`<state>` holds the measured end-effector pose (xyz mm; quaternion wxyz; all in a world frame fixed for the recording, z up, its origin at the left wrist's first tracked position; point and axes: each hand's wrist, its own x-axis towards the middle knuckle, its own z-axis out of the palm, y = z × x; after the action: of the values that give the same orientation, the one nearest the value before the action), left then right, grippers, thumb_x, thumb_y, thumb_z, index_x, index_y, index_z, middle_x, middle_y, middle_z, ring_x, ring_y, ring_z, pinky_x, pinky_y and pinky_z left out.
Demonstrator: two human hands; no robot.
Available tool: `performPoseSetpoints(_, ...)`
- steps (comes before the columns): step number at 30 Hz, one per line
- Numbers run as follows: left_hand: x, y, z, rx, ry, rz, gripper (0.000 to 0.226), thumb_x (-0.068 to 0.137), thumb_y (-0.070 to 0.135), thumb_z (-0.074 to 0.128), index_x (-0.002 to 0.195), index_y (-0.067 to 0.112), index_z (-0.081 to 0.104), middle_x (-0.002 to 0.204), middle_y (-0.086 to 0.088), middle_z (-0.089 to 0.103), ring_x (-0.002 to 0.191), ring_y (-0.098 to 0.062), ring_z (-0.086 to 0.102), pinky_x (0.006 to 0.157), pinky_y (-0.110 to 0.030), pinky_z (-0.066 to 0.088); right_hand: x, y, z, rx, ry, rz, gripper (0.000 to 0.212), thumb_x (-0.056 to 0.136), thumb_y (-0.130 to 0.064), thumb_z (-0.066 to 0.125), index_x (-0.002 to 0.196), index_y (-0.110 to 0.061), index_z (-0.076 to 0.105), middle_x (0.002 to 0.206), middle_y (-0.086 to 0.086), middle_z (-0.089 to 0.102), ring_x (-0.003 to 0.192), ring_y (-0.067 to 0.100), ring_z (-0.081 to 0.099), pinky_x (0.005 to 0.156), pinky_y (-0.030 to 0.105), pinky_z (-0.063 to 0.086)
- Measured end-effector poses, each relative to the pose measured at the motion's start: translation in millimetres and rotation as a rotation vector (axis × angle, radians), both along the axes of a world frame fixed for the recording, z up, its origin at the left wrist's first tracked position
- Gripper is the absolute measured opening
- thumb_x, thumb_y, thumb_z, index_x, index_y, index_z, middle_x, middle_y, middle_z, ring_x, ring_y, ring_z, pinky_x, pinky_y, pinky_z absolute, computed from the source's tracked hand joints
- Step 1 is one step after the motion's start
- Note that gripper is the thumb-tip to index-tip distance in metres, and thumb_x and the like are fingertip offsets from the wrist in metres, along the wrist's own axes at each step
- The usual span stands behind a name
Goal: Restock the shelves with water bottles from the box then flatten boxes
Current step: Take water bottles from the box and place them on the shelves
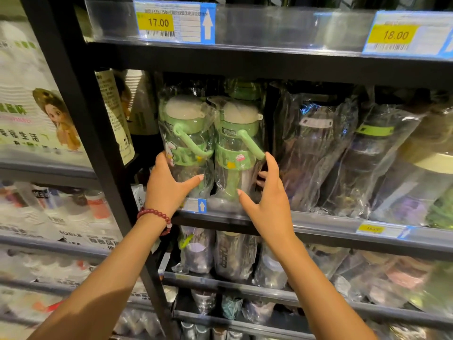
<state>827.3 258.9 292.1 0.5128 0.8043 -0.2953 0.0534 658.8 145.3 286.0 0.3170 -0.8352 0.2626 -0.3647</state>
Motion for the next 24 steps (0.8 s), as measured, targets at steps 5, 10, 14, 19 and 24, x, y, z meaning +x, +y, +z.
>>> performPoseSetpoints(5, -27.9, 17.3, 1.1, 0.078, -0.098, 0.094, 0.078, 0.074, 0.041, 0.077, 0.138, 0.019, 0.038, 0.135, -0.001, 0.048, 0.119, -0.016, 0.049, 0.093, -0.029, 0.042, -17.5, 7.7, -1.5, -0.180, 0.076, 0.027, 0.067, 0.090, -0.026, 0.061, 0.147, -0.015, 0.028, 0.142, 0.005, 0.042, 0.127, 0.020, 0.043, 0.097, 0.028, 0.039)
performPoseSetpoints(10, -77.9, 54.9, -5.8, 0.300, -0.299, 0.223, 0.068, 0.078, 0.038, 0.073, 0.137, 0.017, 0.043, 0.133, -0.004, 0.050, 0.122, -0.024, 0.048, 0.098, -0.036, 0.042, -31.0, 16.2, -15.6, -0.529, 0.110, 0.175, 0.045, 0.081, -0.018, 0.069, 0.122, -0.004, 0.055, 0.120, 0.013, 0.057, 0.108, 0.033, 0.055, 0.087, 0.039, 0.048)
performPoseSetpoints(14, -134.1, 98.8, -27.2, 0.563, -0.395, 0.346, 0.059, 0.079, 0.040, 0.069, 0.128, 0.015, 0.049, 0.122, -0.005, 0.053, 0.111, -0.028, 0.052, 0.086, -0.038, 0.047, -48.6, 29.6, -36.7, -0.648, 0.147, 0.372, 0.044, 0.074, -0.014, 0.073, 0.114, -0.001, 0.059, 0.111, 0.016, 0.061, 0.097, 0.037, 0.059, 0.078, 0.044, 0.054)
performPoseSetpoints(19, -233.0, 152.7, -68.0, 0.711, -0.278, 0.537, 0.055, 0.079, 0.038, 0.071, 0.123, 0.010, 0.054, 0.117, -0.012, 0.059, 0.105, -0.035, 0.056, 0.080, -0.042, 0.049, -90.2, 62.7, -86.2, -0.664, 0.215, 0.669, 0.045, 0.072, -0.014, 0.072, 0.113, -0.001, 0.059, 0.109, 0.019, 0.062, 0.096, 0.039, 0.059, 0.075, 0.043, 0.053)
performPoseSetpoints(24, -346.5, 188.9, -121.6, 0.844, -0.043, 0.691, 0.054, 0.070, 0.030, 0.076, 0.116, 0.007, 0.060, 0.108, -0.014, 0.064, 0.094, -0.035, 0.061, 0.071, -0.041, 0.053, -164.5, 104.1, -138.1, -0.636, 0.315, 0.866, 0.035, 0.067, -0.014, 0.076, 0.099, -0.006, 0.064, 0.091, 0.010, 0.065, 0.081, 0.033, 0.062, 0.065, 0.040, 0.054)
